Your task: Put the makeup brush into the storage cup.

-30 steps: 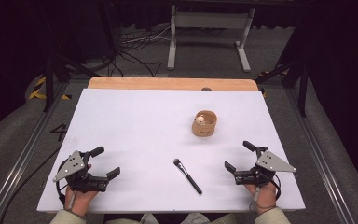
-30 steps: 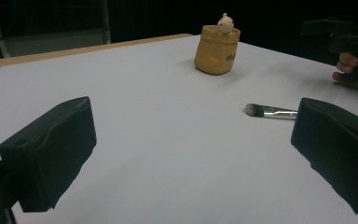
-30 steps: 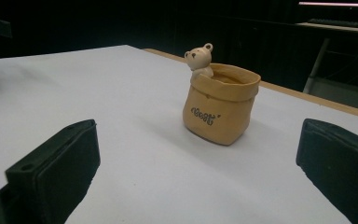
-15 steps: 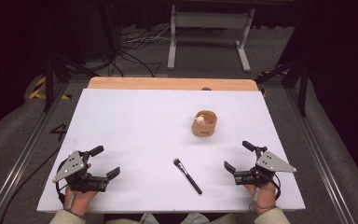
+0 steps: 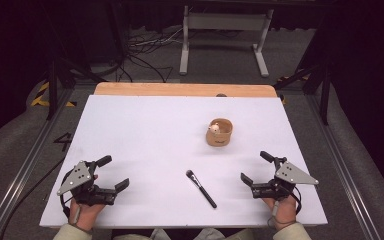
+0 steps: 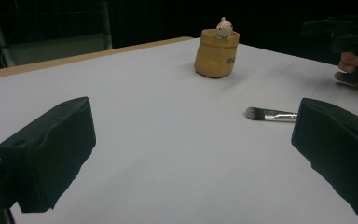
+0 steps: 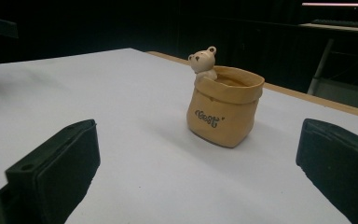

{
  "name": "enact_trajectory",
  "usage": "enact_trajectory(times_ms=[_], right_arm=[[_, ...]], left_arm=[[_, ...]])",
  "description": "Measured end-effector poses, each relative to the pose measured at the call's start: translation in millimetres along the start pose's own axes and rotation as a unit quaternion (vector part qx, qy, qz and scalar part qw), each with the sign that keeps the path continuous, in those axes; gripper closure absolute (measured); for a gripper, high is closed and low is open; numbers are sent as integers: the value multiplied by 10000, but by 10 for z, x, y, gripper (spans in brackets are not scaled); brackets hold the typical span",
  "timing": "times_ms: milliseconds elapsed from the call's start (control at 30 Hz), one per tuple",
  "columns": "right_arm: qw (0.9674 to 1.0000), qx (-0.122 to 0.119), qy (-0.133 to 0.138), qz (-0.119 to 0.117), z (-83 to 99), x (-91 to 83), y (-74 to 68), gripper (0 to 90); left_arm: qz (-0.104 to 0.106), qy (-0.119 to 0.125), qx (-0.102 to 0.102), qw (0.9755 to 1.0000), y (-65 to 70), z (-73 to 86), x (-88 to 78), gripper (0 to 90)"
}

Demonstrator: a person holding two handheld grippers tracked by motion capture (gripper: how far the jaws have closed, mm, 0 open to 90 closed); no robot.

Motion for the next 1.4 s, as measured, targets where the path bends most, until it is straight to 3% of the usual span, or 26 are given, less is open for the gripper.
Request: enact_trajectory(times_ms=[167,333,900,1400], right_arm=[[10000,-19,-57,-8,-47,26,-42,0],[9997,-188,-121,-105,-141,94,-177,0],[9982,-101,-314,-510,-291,430,-495,0],[9949,-207,-614,-777,-349,658,-718,0]], left_arm=[[1,-6,-17,10000,-8,1,-2,3],[17,-15,-58,10000,-1,-2,0,3],[17,-13,-35,10000,-6,-8,5,3],[27,8,-18,10000,-5,-14,16,3]])
Point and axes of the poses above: each handheld gripper's, and its own axes: x roughly forward along the jaws, z roughly out of its underside, y roughly to its right, the point moved 9 cm from there along x, roughly forward along the jaws, and after that the axes turned 14 degrees about x, right-handed, at the moved point
